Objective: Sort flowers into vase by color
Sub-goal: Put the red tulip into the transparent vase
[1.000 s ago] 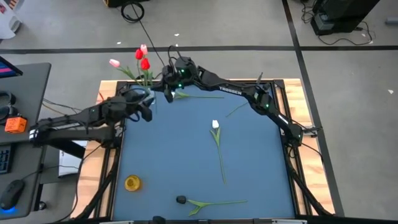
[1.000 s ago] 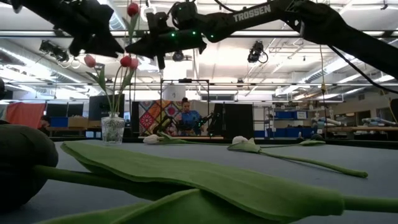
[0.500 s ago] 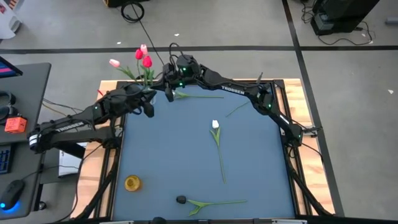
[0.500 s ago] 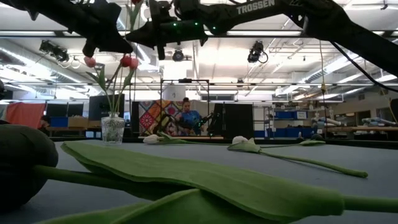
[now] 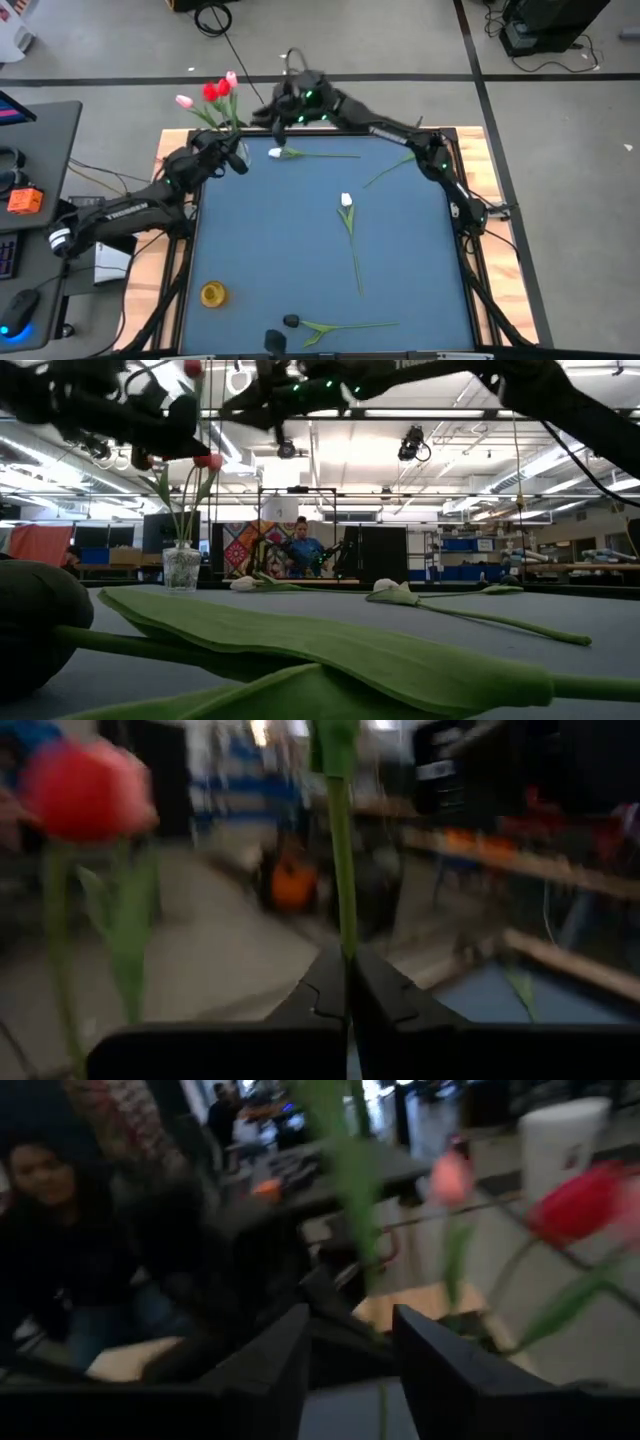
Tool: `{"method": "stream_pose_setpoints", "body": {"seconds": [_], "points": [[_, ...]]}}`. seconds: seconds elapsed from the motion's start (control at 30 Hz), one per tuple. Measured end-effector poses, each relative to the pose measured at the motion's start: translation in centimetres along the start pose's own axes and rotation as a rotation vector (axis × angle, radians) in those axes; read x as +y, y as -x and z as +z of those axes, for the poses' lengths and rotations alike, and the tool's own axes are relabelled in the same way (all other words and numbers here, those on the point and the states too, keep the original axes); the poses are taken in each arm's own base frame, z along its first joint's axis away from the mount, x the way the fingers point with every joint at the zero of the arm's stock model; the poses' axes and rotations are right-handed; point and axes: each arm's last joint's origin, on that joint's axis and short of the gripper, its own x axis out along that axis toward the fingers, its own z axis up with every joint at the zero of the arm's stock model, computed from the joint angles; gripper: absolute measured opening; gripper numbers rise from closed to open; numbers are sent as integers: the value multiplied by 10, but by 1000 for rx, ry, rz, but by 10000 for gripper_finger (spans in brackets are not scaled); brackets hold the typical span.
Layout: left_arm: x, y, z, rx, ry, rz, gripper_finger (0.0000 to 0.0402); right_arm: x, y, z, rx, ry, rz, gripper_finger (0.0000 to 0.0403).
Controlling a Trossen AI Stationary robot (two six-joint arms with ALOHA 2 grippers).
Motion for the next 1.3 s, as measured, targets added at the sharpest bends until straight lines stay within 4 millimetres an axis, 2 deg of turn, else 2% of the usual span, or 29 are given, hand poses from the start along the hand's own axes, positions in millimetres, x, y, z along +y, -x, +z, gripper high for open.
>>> {"method": "stream_pose_setpoints", "body": {"seconds": [0.1, 0.17, 0.37, 0.7, 0.9, 1.3], "points": [[16, 6, -21, -111, 15, 60, 2, -4, 19, 16, -3, 18, -43, 165], [23, 9, -29, -141, 4, 91, 2, -7, 27, 20, 13, 23, -62, 165], [31, 9, -30, -143, -66, 143, 1, -14, 40, 27, 27, 13, -83, 158], [44, 3, -35, -113, -108, 188, 1, -15, 39, 23, 47, 31, -86, 158], [44, -4, -36, -143, -104, 179, 2, -16, 39, 22, 59, 24, -89, 158], [45, -15, -48, -87, -109, 183, 7, -16, 39, 19, 90, 13, -85, 158]]}}
